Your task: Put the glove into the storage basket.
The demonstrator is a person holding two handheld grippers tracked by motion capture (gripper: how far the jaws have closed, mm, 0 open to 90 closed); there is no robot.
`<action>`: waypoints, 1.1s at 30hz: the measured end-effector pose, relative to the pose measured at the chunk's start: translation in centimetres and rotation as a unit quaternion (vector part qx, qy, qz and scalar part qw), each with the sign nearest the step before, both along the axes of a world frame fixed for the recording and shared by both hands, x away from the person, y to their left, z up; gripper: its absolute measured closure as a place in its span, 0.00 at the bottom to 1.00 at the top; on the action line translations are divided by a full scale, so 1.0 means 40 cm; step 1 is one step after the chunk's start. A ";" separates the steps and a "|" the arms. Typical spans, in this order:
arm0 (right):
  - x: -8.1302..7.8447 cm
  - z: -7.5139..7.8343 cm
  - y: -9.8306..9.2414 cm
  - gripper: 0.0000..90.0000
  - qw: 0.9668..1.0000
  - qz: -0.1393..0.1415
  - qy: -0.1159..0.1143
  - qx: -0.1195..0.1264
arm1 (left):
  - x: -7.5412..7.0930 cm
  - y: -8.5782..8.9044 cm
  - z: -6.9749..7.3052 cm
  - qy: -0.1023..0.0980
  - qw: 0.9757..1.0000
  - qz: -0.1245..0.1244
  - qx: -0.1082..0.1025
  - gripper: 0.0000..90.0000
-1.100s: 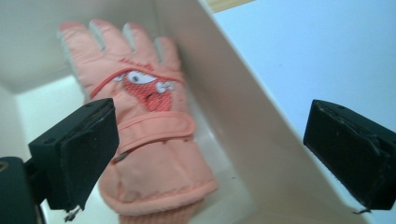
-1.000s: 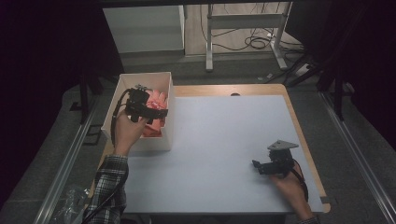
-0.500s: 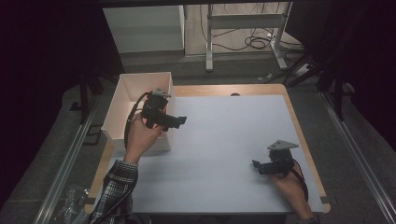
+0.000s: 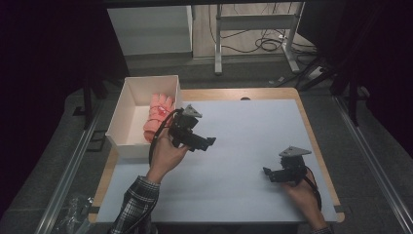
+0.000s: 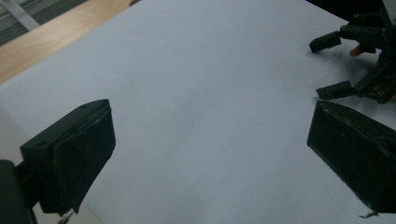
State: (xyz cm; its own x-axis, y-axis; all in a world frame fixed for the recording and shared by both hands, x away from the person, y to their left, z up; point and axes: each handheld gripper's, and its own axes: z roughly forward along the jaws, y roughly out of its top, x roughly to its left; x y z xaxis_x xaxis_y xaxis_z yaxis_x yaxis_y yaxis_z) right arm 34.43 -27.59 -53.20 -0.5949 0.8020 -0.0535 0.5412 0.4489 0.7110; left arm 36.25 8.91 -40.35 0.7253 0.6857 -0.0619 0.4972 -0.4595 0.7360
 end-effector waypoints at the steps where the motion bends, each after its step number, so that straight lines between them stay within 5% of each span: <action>1: 0.000 0.000 0.000 0.08 1.000 0.000 0.000 0.000 | -0.003 -0.006 -0.009 0.001 1.000 -0.004 -0.002 0.02; 7: 0.000 0.000 0.000 0.08 1.000 0.001 -0.001 0.000 | -0.019 -0.037 -0.071 0.014 1.000 -0.018 -0.017 0.02; 19: 0.000 0.000 0.000 0.08 1.000 0.001 -0.001 0.000 | -0.041 -0.073 -0.216 0.031 0.999 -0.031 0.000 0.02; 31: 0.000 0.000 0.000 0.08 1.000 0.001 -0.001 -0.001 | -0.054 -0.093 -0.335 0.038 0.998 -0.026 0.036 0.01; 33: 0.000 0.000 0.000 0.08 1.000 0.001 -0.001 -0.001 | -0.059 -0.096 -0.347 0.025 0.998 -0.029 0.045 0.00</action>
